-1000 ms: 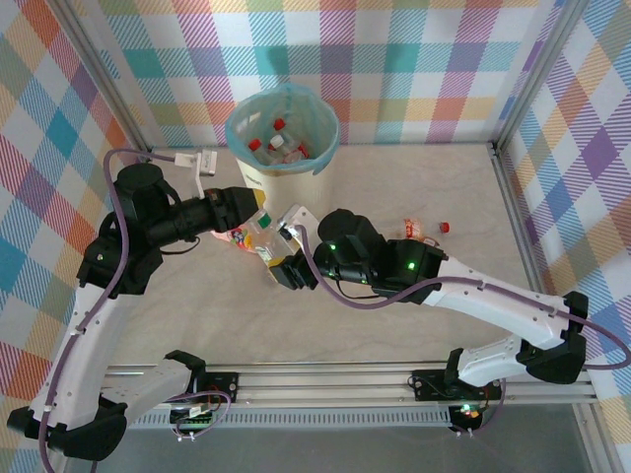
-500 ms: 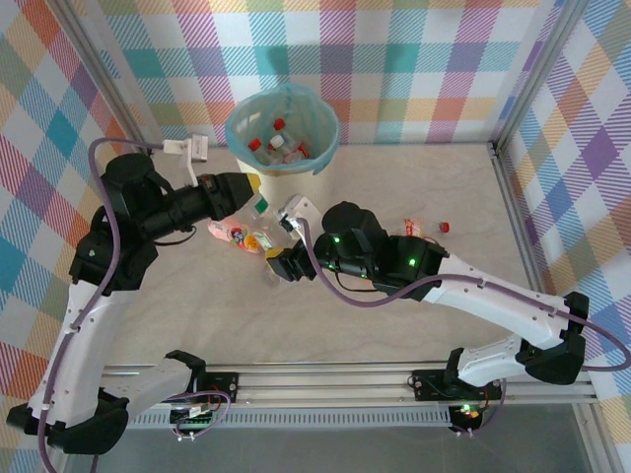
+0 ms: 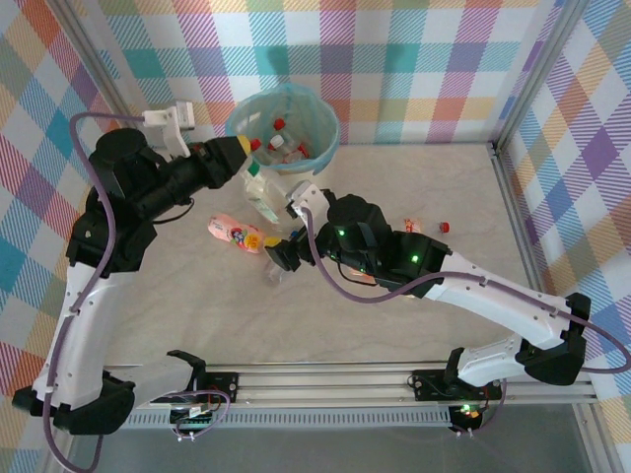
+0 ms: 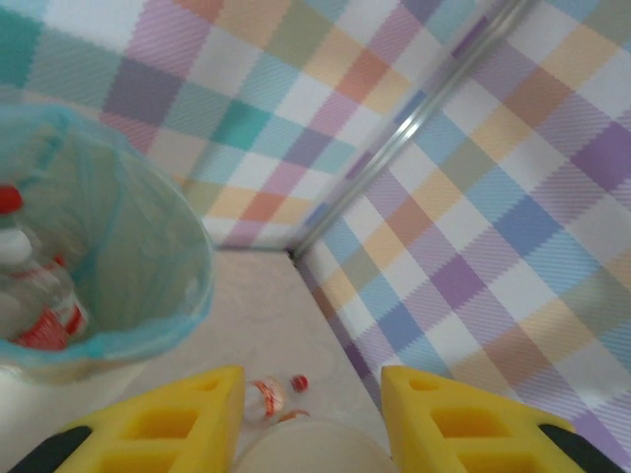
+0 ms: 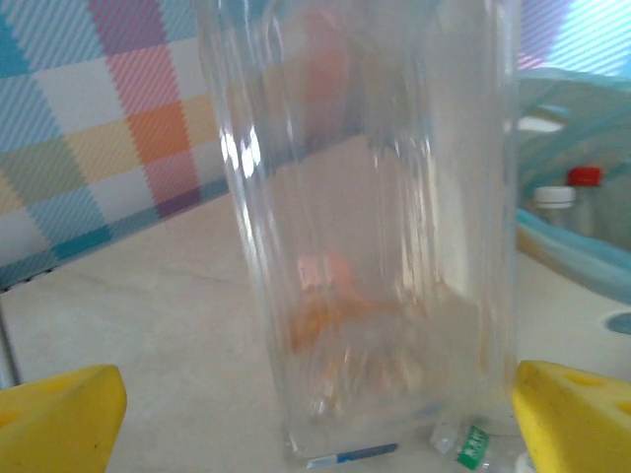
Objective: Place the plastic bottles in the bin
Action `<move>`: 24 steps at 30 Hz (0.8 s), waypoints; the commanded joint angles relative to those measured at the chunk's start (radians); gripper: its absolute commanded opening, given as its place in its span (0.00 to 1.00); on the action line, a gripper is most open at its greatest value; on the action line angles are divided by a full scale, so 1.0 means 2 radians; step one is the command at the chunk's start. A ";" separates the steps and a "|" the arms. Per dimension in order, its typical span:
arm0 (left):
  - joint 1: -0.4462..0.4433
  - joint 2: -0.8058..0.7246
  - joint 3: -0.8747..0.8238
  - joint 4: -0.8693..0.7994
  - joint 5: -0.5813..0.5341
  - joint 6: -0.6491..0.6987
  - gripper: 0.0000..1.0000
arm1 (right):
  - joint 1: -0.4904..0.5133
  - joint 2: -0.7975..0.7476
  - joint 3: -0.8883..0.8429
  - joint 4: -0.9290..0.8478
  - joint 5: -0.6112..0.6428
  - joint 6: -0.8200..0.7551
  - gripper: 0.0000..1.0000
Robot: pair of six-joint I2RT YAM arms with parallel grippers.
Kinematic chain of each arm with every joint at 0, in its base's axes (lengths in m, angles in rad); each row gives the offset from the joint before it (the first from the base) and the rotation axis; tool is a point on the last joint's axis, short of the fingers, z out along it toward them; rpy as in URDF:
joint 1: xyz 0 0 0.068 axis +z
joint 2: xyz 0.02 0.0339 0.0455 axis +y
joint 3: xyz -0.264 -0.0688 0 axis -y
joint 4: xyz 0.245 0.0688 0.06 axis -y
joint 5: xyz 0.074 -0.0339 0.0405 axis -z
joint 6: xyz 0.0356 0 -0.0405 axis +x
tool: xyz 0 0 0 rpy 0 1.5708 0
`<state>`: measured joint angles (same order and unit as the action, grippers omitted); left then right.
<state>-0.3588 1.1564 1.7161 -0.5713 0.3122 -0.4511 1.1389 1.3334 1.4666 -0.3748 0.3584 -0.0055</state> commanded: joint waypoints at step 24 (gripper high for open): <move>-0.026 0.427 0.307 0.040 -0.091 0.183 0.00 | -0.104 -0.050 -0.010 0.019 0.014 0.083 0.99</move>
<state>-0.3904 1.9945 2.2772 -0.4786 0.0891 -0.1513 0.9352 1.2232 1.4490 -0.3382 0.4091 0.1432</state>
